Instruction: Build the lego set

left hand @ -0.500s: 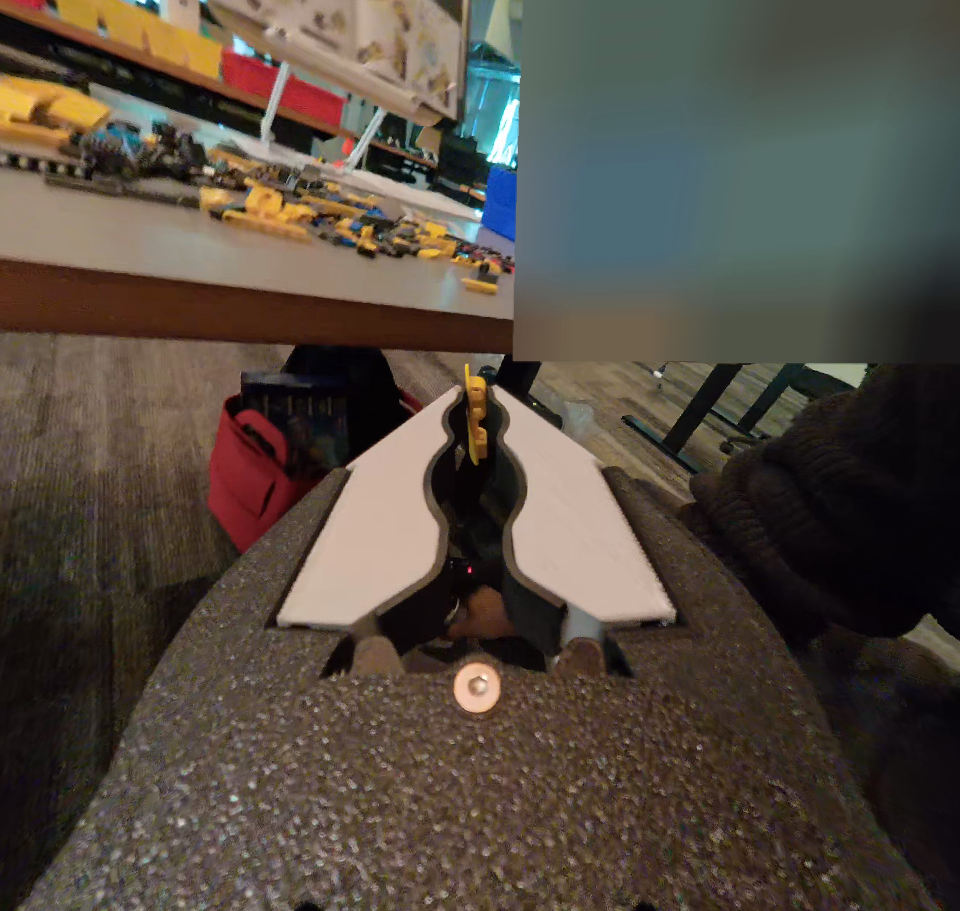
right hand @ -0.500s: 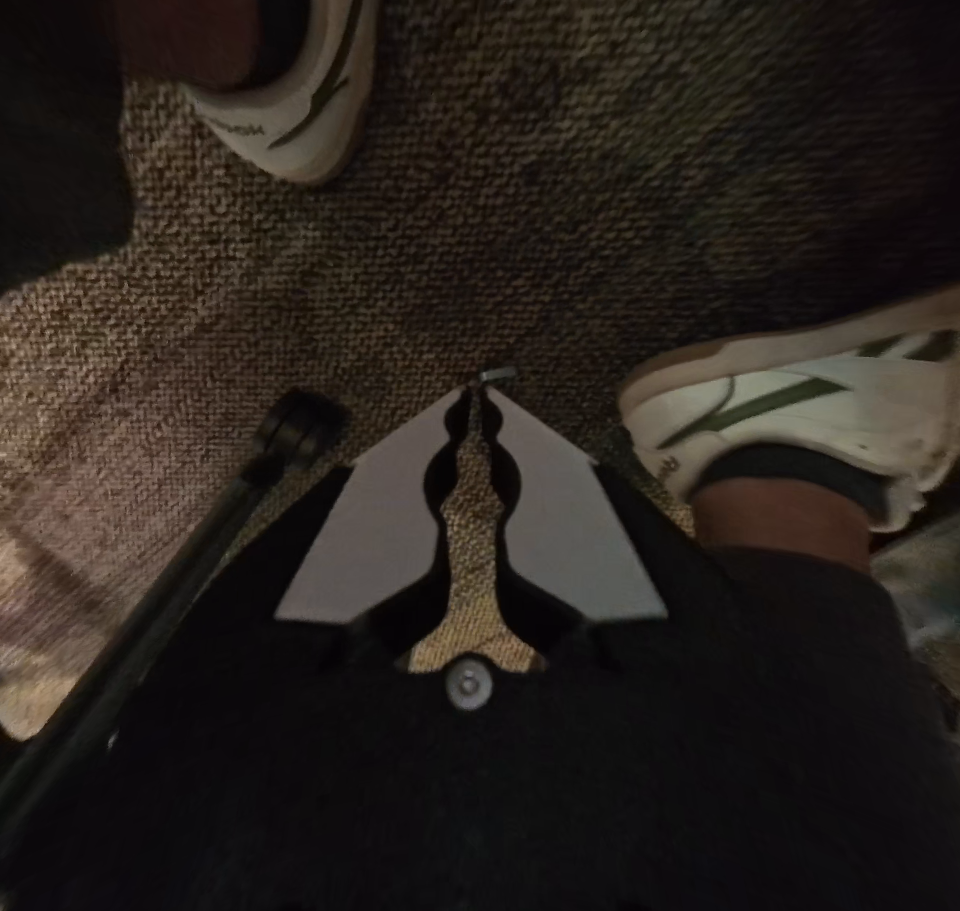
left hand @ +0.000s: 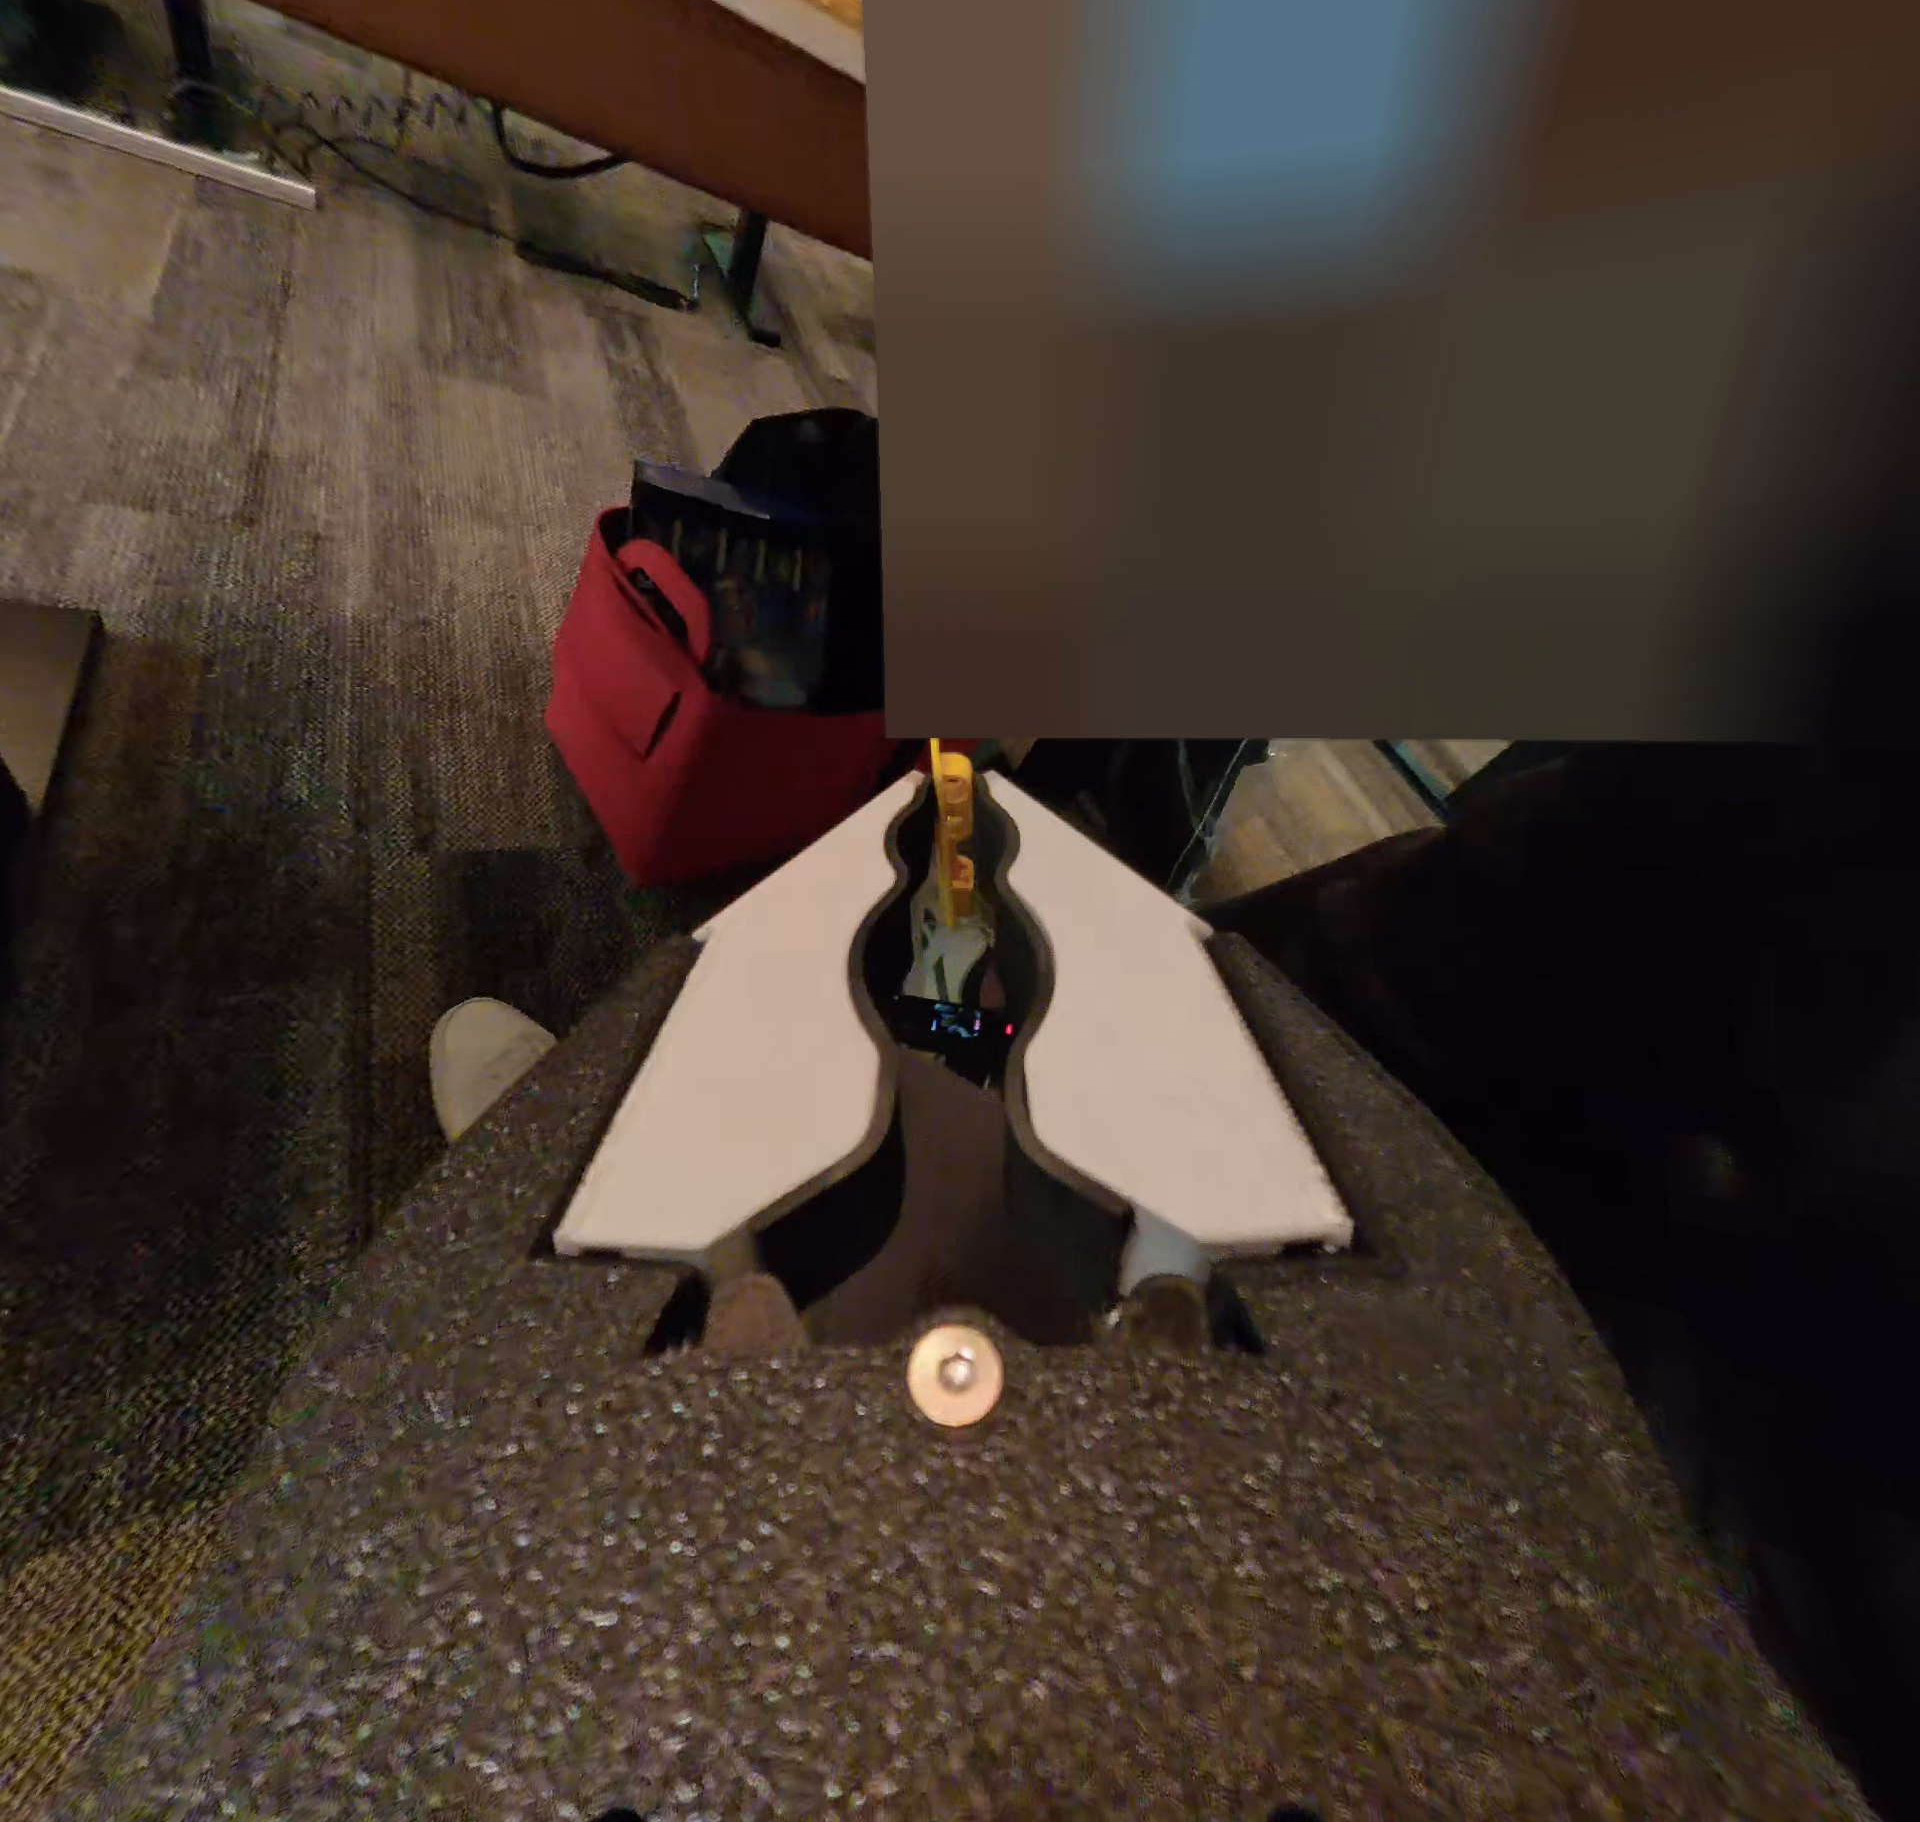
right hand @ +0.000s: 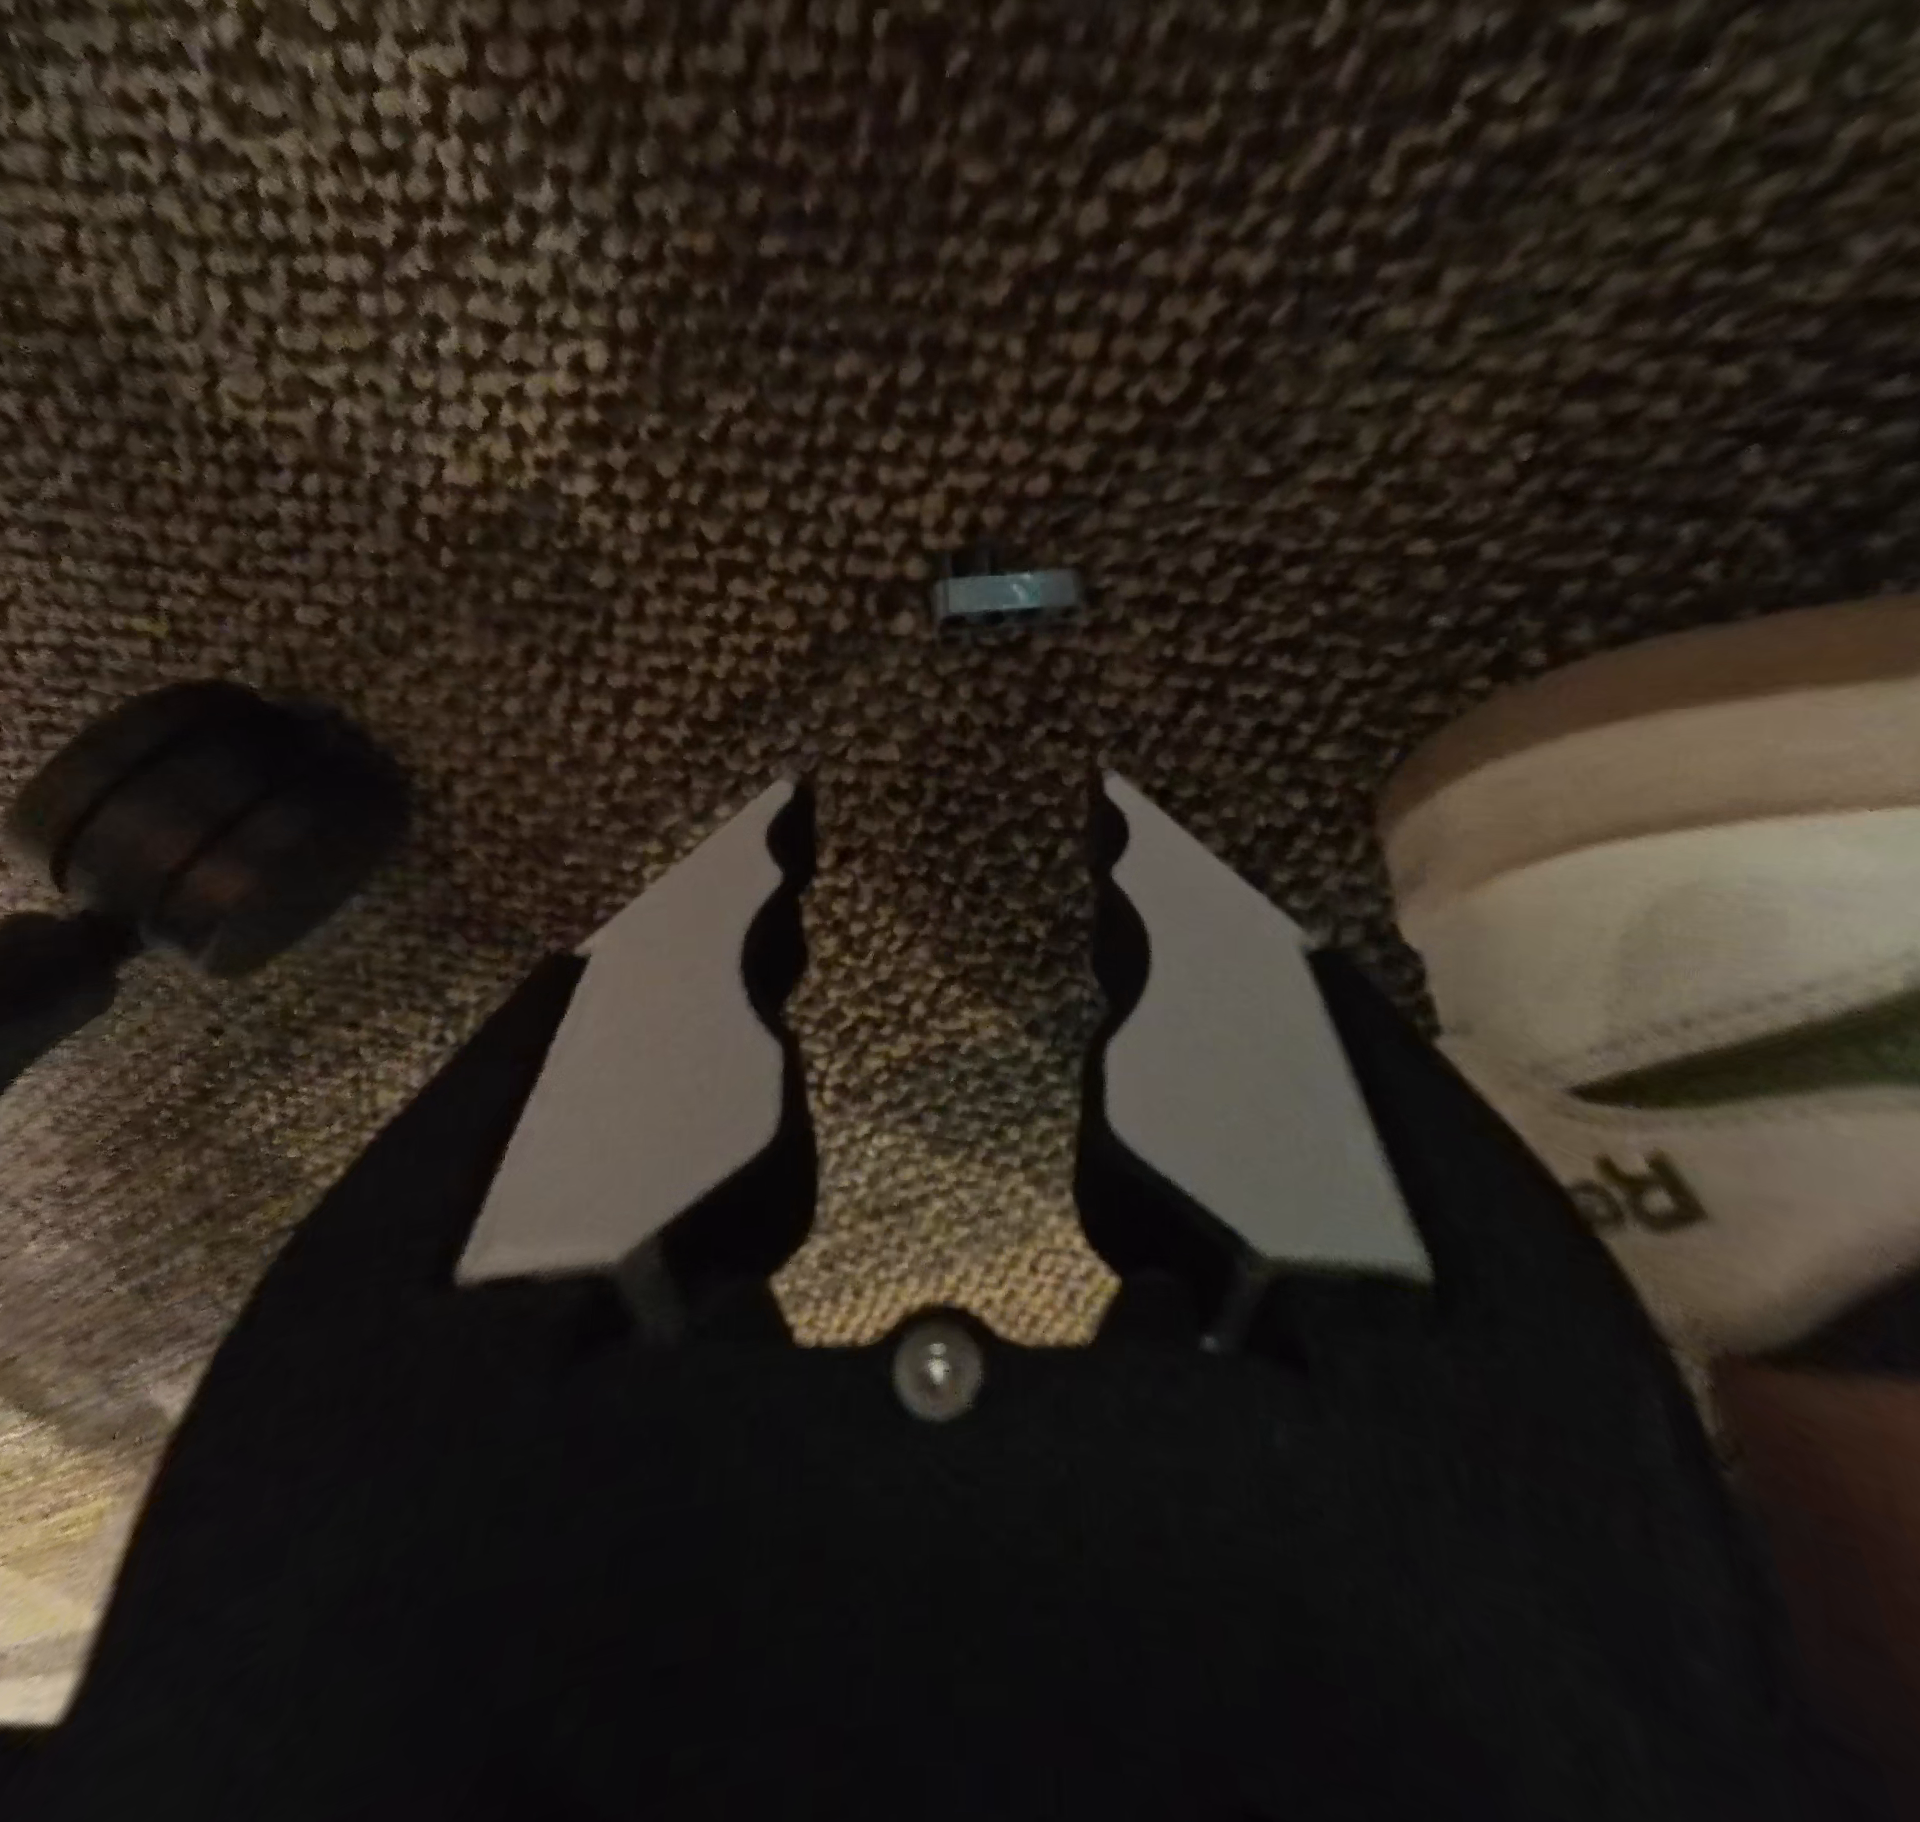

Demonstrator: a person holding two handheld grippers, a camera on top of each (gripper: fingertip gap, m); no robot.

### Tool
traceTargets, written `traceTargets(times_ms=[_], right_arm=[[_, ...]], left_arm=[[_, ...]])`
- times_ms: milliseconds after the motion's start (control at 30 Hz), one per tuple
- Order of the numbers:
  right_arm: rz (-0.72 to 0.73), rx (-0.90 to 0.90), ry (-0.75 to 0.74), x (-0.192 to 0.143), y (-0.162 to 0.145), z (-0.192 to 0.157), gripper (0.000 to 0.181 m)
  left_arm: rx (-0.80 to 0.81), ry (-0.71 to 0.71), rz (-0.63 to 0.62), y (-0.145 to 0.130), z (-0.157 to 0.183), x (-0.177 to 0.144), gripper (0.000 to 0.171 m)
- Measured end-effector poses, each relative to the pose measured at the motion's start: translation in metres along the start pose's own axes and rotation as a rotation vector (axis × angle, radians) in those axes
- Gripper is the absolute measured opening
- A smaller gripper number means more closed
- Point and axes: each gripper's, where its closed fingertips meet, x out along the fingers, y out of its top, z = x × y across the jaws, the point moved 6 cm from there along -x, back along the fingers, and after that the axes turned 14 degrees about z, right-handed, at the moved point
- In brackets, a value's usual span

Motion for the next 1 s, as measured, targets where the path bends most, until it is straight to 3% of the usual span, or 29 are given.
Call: traceTargets(times_ms=[333, 467, 600, 700, 800, 1000], right_arm=[[0.009, -0.028, 0.04, 0.042, 0.013, 0.019, 0.052], [-0.048, -0.056, 0.023, 0.044, 0.015, 0.018, 0.033], [-0.071, -0.096, 0.013, 0.039, 0.017, 0.013, 0.033], [-0.05, -0.052, 0.009, 0.016, 0.025, 0.008, 0.033], [0.019, 0.061, 0.011, -0.018, 0.051, -0.008, 0.033], [0.243, 0.021, 0.0, -0.14, 0.137, -0.067, 0.033]], left_arm=[[-0.008, 0.04, -0.028, -0.009, -0.02, 0.004, 0.006], [-0.01, 0.041, -0.035, -0.01, -0.02, 0.005, 0.006], [0.021, 0.033, -0.045, -0.009, -0.016, 0.006, 0.006], [0.017, 0.003, -0.03, -0.004, -0.008, 0.009, 0.006], [0.06, -0.051, -0.003, 0.005, 0.008, 0.013, 0.007], [0.148, -0.194, 0.091, 0.028, 0.056, 0.021, 0.007]])
